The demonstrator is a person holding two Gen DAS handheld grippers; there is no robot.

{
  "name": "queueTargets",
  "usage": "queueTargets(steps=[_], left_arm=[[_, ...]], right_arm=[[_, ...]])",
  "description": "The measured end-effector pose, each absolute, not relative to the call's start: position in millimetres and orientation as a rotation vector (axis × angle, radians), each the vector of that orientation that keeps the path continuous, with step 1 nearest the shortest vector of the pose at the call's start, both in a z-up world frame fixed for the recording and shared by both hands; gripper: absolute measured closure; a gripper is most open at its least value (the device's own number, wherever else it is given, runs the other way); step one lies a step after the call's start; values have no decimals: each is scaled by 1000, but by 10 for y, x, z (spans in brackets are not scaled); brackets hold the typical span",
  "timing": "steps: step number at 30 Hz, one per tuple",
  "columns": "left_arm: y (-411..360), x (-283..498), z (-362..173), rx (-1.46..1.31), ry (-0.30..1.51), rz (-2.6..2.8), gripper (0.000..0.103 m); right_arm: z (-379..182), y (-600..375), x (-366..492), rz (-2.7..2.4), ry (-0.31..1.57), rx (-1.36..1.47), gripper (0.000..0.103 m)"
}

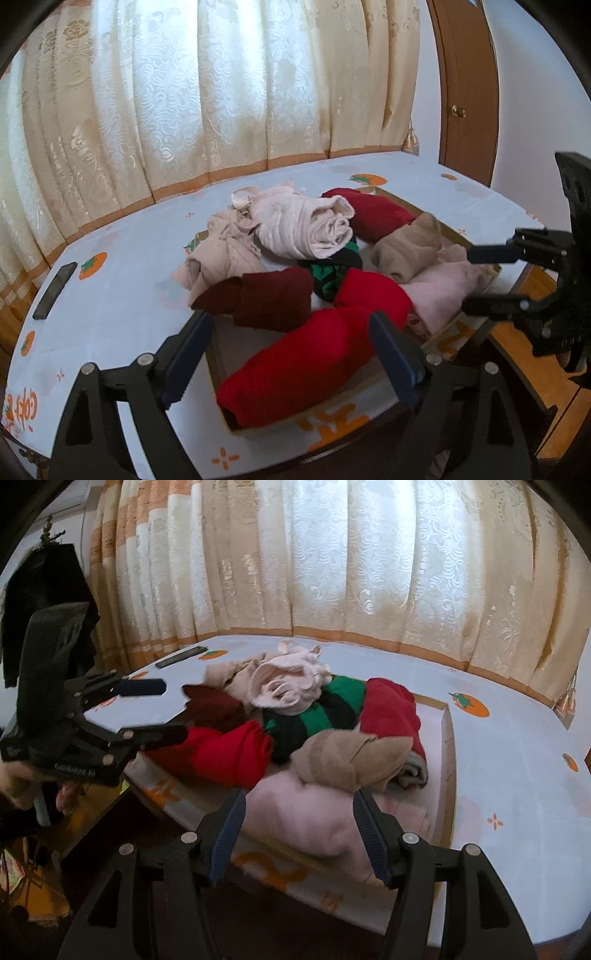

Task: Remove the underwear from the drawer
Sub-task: 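Lower the dark red sock and beige underwear into the tray and open both tools, then move both open tools down from the tray into the open drawer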

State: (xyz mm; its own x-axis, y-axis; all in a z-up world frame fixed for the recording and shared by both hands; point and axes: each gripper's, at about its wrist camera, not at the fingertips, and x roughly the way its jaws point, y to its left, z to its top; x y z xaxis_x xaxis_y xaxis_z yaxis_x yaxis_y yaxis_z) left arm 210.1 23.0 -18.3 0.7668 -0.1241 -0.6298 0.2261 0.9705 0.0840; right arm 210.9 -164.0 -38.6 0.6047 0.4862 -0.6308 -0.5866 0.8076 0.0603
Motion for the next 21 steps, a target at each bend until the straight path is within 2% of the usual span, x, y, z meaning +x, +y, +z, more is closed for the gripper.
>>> queueTargets(steps=[11, 21], left_arm=[[101, 1529, -229, 148, 665, -284, 15], [-125, 1074, -660, 228, 772, -376, 15]], right_arm=[[-466, -1748, 1469, 685, 709, -263, 40], [-779, -1943, 1086, 712, 829, -391, 40]])
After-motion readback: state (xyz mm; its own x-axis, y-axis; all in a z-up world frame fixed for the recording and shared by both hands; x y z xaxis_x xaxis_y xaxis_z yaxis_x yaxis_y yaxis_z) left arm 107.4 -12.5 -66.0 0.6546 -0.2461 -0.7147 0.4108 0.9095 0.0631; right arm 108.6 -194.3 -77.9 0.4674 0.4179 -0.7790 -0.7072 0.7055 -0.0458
